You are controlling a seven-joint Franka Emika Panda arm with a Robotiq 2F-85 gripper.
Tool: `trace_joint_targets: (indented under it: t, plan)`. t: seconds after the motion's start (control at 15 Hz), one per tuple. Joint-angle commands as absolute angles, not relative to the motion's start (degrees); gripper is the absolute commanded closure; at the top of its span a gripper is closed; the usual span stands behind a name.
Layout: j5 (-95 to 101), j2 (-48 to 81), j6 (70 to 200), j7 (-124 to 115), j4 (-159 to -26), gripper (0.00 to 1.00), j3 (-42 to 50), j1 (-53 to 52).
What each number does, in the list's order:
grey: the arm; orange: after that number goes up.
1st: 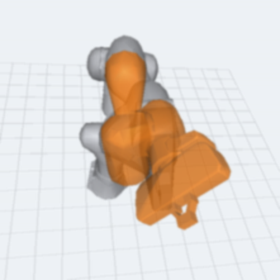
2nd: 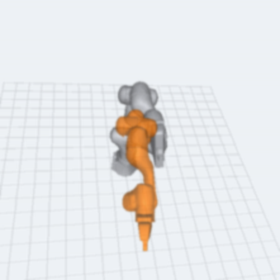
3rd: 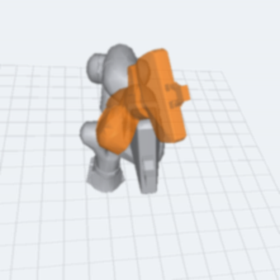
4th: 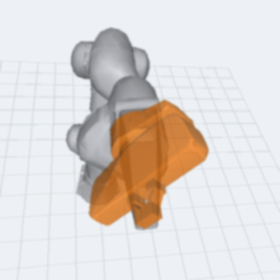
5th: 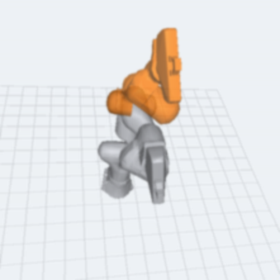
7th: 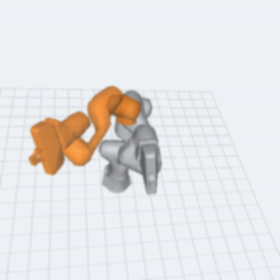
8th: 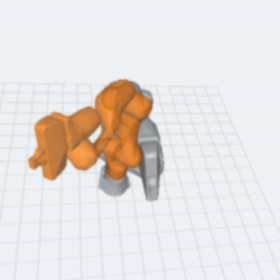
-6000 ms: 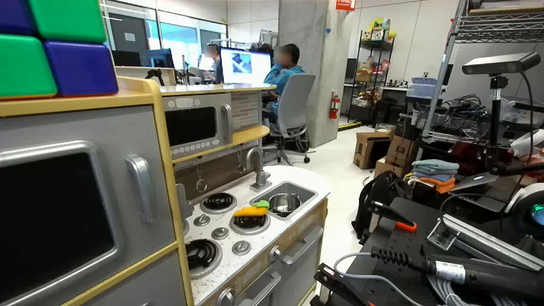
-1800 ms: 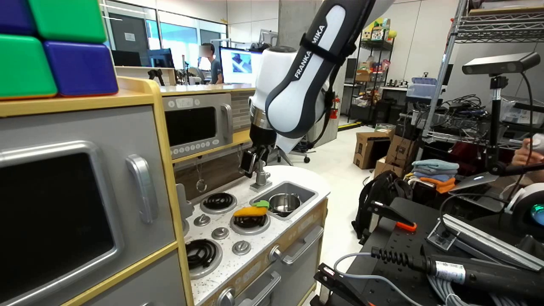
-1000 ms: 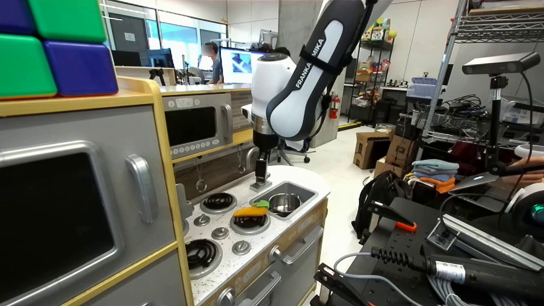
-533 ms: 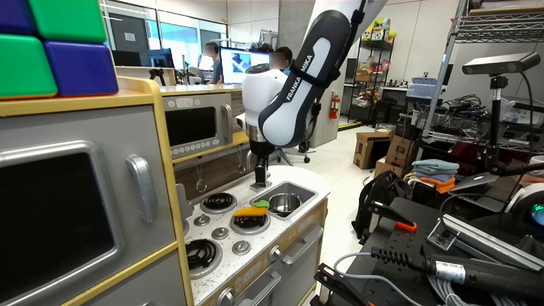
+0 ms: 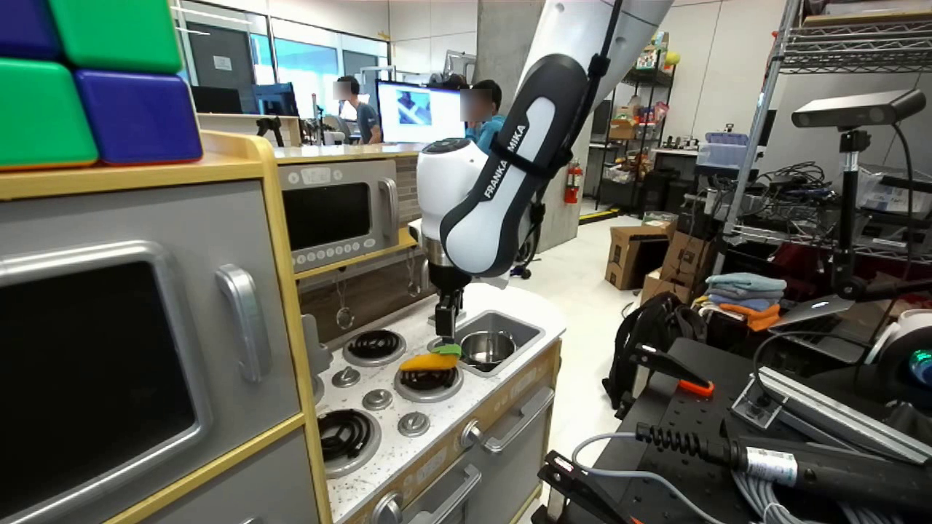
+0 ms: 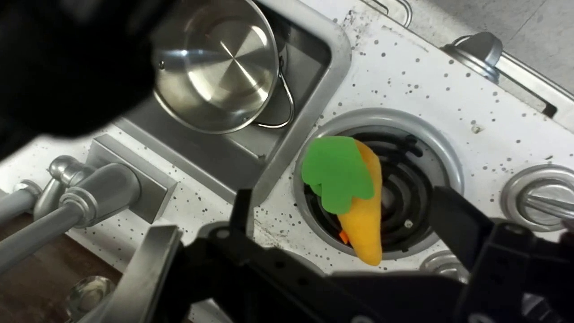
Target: Pick up the plush toy from the stove and put it in the silver pot in the sink.
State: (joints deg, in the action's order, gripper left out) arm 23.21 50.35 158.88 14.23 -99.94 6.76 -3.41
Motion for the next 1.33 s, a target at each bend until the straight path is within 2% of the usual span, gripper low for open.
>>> trace_joint_targets:
  t: [0.0, 0.67, 0.73, 1.27]
  plan:
    - [23.07, 55.62, 157.62, 14.46, -93.8, 0.0, 6.9, -3.54]
    - [23.15, 65.05, 145.67, 15.73, -80.58, 0.0, 6.51, -4.72]
    - [23.2, 65.87, 144.67, 15.68, -79.34, 0.19, 6.58, -4.87]
    - [22.84, 67.09, 143.63, 16.26, -76.66, 0.8, 6.02, -4.05]
